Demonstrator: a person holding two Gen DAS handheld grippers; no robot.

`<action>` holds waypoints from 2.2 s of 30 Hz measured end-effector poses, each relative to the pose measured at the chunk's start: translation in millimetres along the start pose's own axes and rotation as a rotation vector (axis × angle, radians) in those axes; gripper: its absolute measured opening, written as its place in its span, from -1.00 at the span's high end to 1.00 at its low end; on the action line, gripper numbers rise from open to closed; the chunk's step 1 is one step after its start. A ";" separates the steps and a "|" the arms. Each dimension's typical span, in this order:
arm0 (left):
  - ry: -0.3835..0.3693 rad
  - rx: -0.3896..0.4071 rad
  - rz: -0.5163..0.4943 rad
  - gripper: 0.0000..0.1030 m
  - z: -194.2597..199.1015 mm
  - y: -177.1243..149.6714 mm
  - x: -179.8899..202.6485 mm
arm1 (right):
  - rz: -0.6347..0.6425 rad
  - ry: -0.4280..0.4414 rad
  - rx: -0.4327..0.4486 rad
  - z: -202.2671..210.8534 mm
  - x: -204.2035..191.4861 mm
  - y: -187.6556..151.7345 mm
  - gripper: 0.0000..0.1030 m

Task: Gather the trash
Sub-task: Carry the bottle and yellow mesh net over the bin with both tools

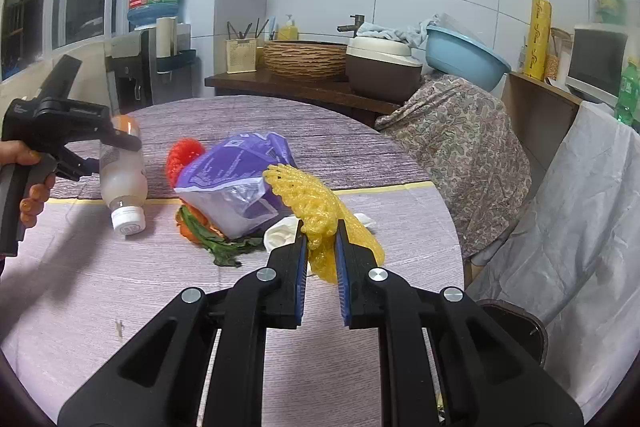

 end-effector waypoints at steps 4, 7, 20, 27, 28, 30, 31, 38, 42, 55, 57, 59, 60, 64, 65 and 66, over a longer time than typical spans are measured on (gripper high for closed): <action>-0.041 0.026 -0.028 -0.21 25.2 -9.8 2.0 | -0.012 0.026 0.008 7.8 -6.6 0.5 0.73; -0.067 0.042 -0.054 -0.19 42.3 -15.9 5.7 | -0.010 0.030 0.007 11.8 -10.5 -1.2 0.73; -0.137 0.058 -0.183 -0.18 65.1 -37.1 52.6 | -0.082 0.082 0.022 34.2 -5.3 -9.7 0.73; -0.218 -0.001 -0.291 -0.18 52.0 -75.2 106.9 | -0.147 0.085 0.015 46.5 15.6 -22.3 0.73; -0.231 -0.010 -0.305 -0.18 49.3 -80.5 114.8 | -0.158 0.079 0.017 50.1 21.5 -25.1 0.73; -0.267 -0.040 -0.329 -0.18 40.6 -93.0 134.5 | -0.180 0.060 0.024 56.6 33.6 -29.9 0.73; -0.279 -0.053 -0.336 -0.18 37.2 -98.2 141.6 | -0.197 0.046 0.028 61.1 43.4 -33.6 0.73; -0.354 -0.114 -0.435 -0.18 12.6 -133.3 206.3 | -0.281 -0.079 0.020 81.9 112.0 -62.3 0.73; -0.397 -0.147 -0.484 -0.18 -1.1 -155.3 246.5 | -0.347 -0.164 -0.014 83.7 155.5 -87.2 0.73; -0.405 -0.238 -0.631 -0.18 -67.9 -225.2 327.5 | -0.471 -0.372 -0.269 29.3 257.8 -223.2 0.73; -0.397 -0.245 -0.644 -0.18 -75.2 -230.3 329.9 | -0.489 -0.375 -0.312 15.8 261.6 -244.6 0.73; -0.393 -0.254 -0.654 -0.18 -83.0 -235.9 332.7 | -0.497 -0.375 -0.345 5.3 262.3 -259.7 0.73; -0.389 -0.262 -0.654 -0.18 -87.8 -238.8 333.0 | -0.500 -0.377 -0.360 0.2 261.5 -268.0 0.73; -0.373 -0.304 -0.663 -0.18 -107.9 -253.2 332.3 | -0.519 -0.390 -0.387 -11.3 263.9 -284.4 0.55; -0.368 -0.313 -0.666 -0.18 -112.3 -256.5 332.8 | -0.521 -0.395 -0.384 -11.9 264.5 -285.6 0.46; -0.365 -0.323 -0.668 -0.18 -116.7 -260.2 332.9 | -0.521 -0.401 -0.382 -12.2 264.9 -285.9 0.17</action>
Point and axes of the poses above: each gripper's, at about its wrist camera, not at the fingertips, and z roughly against the way its jaws point, x to its right, y to its top, the point moved 10 cm from there along -z, roughly the way its jaws point, and after that the axes turned 2 degrees about -y, right-handed, at the moved point
